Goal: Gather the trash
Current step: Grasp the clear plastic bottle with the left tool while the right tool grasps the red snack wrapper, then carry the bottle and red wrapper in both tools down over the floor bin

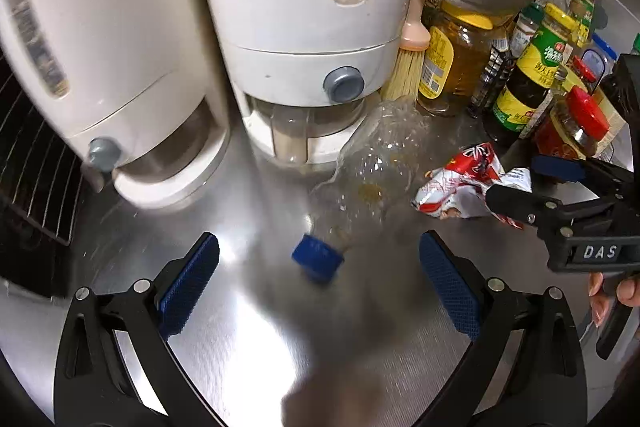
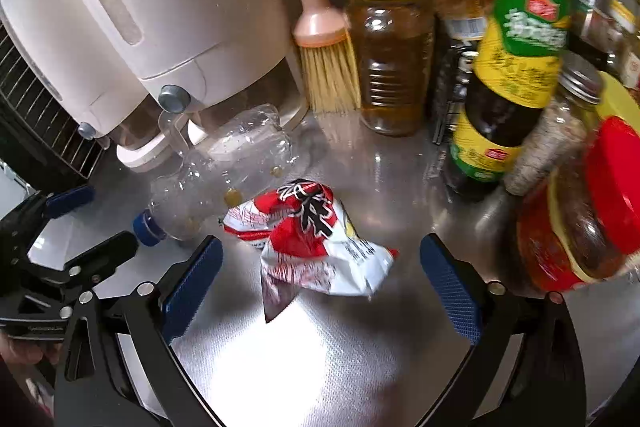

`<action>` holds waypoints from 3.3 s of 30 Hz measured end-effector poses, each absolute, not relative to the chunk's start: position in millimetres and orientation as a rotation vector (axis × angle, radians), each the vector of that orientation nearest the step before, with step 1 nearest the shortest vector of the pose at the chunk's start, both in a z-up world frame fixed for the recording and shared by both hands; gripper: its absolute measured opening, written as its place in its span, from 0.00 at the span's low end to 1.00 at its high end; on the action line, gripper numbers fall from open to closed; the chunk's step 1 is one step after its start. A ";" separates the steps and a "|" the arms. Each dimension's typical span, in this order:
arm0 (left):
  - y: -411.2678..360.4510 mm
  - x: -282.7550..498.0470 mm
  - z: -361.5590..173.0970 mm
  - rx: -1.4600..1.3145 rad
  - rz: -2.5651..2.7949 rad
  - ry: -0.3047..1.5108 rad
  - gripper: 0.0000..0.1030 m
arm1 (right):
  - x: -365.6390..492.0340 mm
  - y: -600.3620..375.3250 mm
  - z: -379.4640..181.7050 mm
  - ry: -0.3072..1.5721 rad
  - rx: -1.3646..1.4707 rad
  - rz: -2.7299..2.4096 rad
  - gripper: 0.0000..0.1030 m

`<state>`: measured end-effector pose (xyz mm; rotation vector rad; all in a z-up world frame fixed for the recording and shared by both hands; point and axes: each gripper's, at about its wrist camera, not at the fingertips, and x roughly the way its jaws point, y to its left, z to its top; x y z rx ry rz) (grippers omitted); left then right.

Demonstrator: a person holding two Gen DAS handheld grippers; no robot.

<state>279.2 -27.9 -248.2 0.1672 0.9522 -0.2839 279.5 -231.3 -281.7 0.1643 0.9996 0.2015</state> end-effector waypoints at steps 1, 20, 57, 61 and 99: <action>-29.6 282.9 -250.3 0.168 -0.291 0.959 0.92 | 282.5 -230.4 -283.3 1.005 0.162 0.211 0.90; -53.2 332.8 -281.9 0.125 -0.326 1.030 0.88 | 290.5 -249.4 -294.9 1.033 0.126 0.183 0.31; -61.5 257.7 -272.8 0.126 -0.357 1.046 0.53 | 219.0 -253.9 -274.0 1.017 0.166 0.176 0.28; -47.4 223.7 -260.9 0.116 -0.332 1.039 0.53 | 196.2 -248.2 -266.4 1.003 0.164 0.188 0.28; 12.1 -18.4 -327.2 0.014 -0.290 1.170 0.53 | 11.4 -203.3 -351.9 1.227 0.188 0.271 0.28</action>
